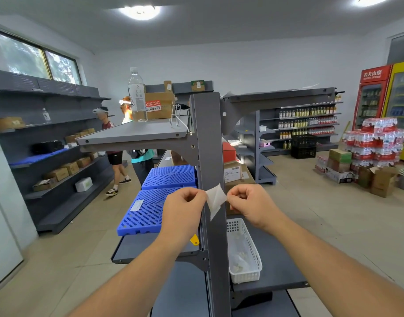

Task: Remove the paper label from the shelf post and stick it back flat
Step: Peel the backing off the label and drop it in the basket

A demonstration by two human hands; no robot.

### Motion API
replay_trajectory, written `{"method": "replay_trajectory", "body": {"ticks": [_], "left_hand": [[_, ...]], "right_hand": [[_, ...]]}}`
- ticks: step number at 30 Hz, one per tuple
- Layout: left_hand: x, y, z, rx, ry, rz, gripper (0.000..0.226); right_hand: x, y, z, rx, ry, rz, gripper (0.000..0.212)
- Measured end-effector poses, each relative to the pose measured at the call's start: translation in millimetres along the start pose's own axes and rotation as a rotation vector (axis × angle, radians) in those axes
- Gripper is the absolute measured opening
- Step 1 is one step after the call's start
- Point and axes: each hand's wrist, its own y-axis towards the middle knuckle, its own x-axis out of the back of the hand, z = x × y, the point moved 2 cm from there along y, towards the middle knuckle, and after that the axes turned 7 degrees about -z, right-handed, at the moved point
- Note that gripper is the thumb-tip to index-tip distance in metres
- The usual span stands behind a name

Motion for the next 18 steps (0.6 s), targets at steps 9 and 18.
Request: {"method": "replay_trajectory", "body": {"ticks": [9, 18], "left_hand": [[2.0, 5.4, 3.0, -0.009, -0.038, -0.058, 0.020], [5.4, 10.3, 14.0, 0.023, -0.053, -0.124, 0.021]], "right_hand": [[10.5, 8.6, -43.2, -0.145, -0.061, -0.056, 0.017], [25.9, 12.5, -112.4, -0.323, -0.349, -0.032, 0.021]]}}
